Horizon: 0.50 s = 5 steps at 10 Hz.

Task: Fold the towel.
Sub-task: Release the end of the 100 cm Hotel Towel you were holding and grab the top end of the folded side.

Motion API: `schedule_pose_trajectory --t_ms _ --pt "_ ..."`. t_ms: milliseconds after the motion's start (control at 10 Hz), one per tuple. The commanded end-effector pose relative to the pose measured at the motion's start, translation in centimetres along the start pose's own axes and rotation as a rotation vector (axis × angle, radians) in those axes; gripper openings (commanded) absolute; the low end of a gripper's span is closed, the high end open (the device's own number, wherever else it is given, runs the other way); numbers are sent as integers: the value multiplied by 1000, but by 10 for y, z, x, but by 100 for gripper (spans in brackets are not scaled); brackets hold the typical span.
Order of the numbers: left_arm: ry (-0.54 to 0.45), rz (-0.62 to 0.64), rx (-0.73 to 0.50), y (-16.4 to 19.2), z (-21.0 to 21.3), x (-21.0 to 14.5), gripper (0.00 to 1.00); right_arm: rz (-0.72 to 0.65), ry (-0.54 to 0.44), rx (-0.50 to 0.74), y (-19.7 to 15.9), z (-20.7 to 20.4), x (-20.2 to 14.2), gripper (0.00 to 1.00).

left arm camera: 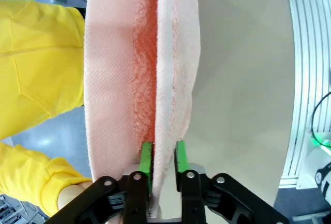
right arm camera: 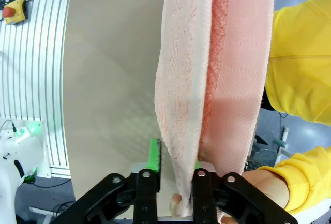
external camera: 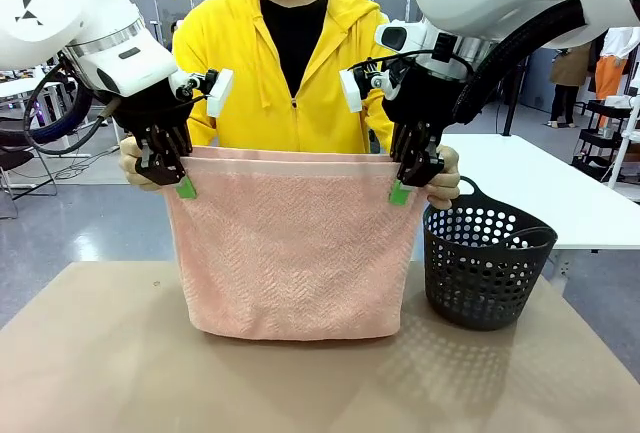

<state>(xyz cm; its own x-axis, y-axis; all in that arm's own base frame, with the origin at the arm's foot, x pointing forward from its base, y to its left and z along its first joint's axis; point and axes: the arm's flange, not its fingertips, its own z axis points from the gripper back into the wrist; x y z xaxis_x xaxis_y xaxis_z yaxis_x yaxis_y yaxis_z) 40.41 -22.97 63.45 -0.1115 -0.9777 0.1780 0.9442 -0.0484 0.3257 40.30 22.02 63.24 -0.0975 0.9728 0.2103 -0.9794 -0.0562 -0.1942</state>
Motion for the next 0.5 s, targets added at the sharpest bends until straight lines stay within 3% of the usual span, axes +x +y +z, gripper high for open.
schedule_pose_trajectory --t_ms 0,100,200,300,400 --pt "-1 -15 1 -1 3 2 77 -35 -14 1 3 4 -2 64" --pt "-11 -19 -1 0 7 4 100 -45 -13 9 4 7 -2 82" --pt "-17 -17 -2 1 12 4 100 -43 -5 9 5 12 -1 95" --pt "-14 -15 -11 2 17 4 100 -43 -8 6 5 18 0 100" --pt "-20 0 -27 3 22 2 83 -41 -16 -3 6 26 2 100"
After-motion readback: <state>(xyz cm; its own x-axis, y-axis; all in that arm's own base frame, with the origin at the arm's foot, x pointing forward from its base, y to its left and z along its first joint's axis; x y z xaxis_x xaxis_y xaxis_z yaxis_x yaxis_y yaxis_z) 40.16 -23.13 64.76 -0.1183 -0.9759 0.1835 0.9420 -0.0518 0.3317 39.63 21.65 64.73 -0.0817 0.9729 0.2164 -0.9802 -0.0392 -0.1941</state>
